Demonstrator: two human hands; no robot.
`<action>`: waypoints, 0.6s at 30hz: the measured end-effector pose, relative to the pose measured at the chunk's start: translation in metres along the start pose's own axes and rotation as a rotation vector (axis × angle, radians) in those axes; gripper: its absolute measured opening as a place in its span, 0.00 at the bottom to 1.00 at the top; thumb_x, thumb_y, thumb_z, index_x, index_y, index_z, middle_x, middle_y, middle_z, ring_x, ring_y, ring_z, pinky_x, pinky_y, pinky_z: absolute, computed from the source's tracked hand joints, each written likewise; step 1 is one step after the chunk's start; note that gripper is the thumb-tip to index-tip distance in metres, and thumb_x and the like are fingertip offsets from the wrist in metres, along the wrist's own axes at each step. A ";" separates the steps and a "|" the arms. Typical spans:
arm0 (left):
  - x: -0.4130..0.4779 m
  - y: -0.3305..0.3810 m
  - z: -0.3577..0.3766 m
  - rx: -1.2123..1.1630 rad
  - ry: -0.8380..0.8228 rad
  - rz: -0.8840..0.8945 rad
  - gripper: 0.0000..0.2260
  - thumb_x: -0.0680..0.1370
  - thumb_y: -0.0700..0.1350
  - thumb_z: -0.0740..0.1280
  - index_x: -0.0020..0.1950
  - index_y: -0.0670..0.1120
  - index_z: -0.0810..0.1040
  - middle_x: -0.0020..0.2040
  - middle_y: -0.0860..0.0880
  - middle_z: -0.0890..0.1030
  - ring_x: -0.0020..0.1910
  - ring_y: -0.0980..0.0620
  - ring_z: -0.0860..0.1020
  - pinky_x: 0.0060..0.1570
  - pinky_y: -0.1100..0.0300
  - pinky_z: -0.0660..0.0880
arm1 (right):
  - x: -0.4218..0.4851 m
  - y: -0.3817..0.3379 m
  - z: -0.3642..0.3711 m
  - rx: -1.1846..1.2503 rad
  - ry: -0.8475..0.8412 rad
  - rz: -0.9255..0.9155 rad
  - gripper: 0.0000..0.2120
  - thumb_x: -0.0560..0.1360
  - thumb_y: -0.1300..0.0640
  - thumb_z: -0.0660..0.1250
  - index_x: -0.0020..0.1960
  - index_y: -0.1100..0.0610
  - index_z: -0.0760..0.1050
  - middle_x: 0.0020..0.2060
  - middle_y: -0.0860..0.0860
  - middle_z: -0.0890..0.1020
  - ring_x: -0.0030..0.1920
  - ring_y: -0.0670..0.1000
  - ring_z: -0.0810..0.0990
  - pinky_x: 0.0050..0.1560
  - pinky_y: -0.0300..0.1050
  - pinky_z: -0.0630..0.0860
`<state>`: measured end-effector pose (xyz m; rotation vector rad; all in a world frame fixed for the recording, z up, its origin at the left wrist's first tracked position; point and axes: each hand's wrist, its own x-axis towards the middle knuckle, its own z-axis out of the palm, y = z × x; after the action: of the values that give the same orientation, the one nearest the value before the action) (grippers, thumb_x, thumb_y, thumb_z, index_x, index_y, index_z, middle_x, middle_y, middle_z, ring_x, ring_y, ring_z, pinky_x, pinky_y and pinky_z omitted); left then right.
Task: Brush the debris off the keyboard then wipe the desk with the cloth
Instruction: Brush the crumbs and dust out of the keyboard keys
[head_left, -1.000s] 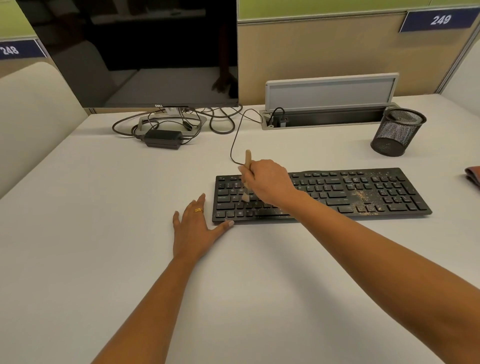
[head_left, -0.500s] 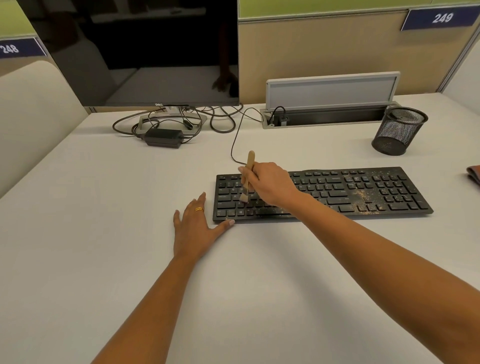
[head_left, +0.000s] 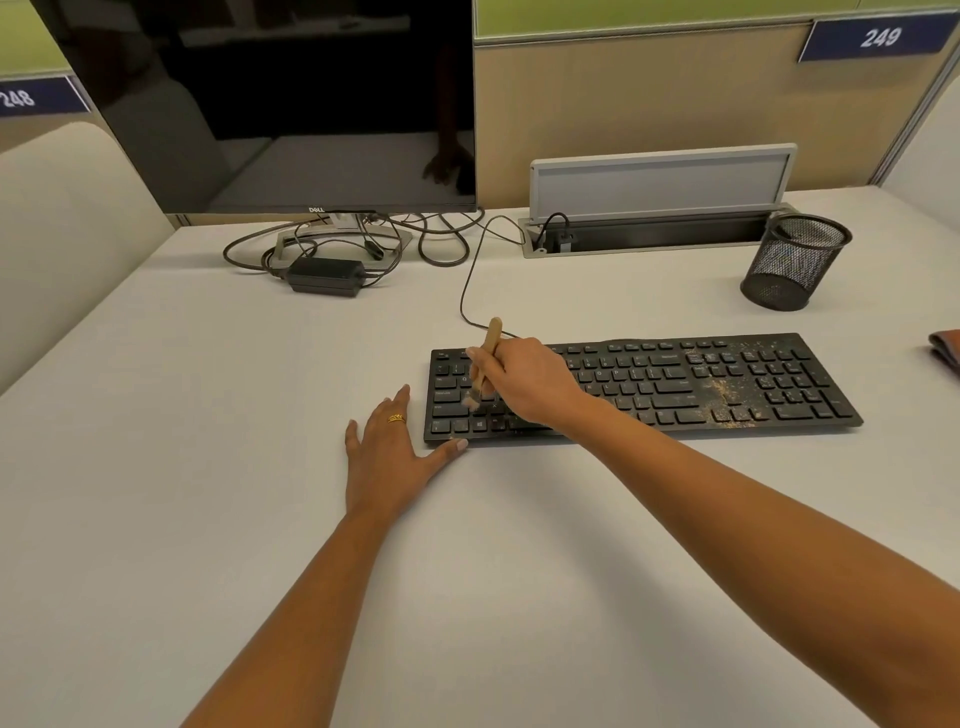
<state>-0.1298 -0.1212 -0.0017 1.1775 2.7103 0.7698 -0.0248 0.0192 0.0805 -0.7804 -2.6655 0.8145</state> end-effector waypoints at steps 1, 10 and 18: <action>0.000 0.000 0.000 -0.001 0.000 0.000 0.44 0.70 0.68 0.65 0.78 0.47 0.55 0.76 0.49 0.60 0.76 0.54 0.56 0.75 0.49 0.43 | -0.001 -0.001 -0.001 -0.006 -0.024 -0.005 0.22 0.82 0.48 0.51 0.46 0.57 0.79 0.37 0.49 0.81 0.43 0.51 0.79 0.48 0.48 0.74; 0.000 -0.001 0.000 -0.002 -0.005 0.000 0.43 0.70 0.68 0.65 0.78 0.47 0.55 0.76 0.49 0.61 0.76 0.53 0.56 0.75 0.49 0.43 | -0.002 -0.002 -0.011 -0.317 0.047 -0.088 0.19 0.82 0.49 0.48 0.47 0.58 0.73 0.31 0.50 0.72 0.39 0.54 0.73 0.39 0.45 0.66; 0.000 -0.002 0.000 0.007 -0.009 0.000 0.44 0.70 0.68 0.64 0.78 0.47 0.54 0.76 0.49 0.60 0.76 0.54 0.55 0.75 0.49 0.43 | -0.003 0.004 -0.007 -0.097 0.070 0.011 0.23 0.82 0.49 0.50 0.47 0.62 0.78 0.40 0.56 0.83 0.43 0.56 0.80 0.47 0.52 0.76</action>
<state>-0.1311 -0.1218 -0.0027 1.1793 2.7079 0.7532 -0.0177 0.0233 0.0837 -0.8311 -2.6567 0.6525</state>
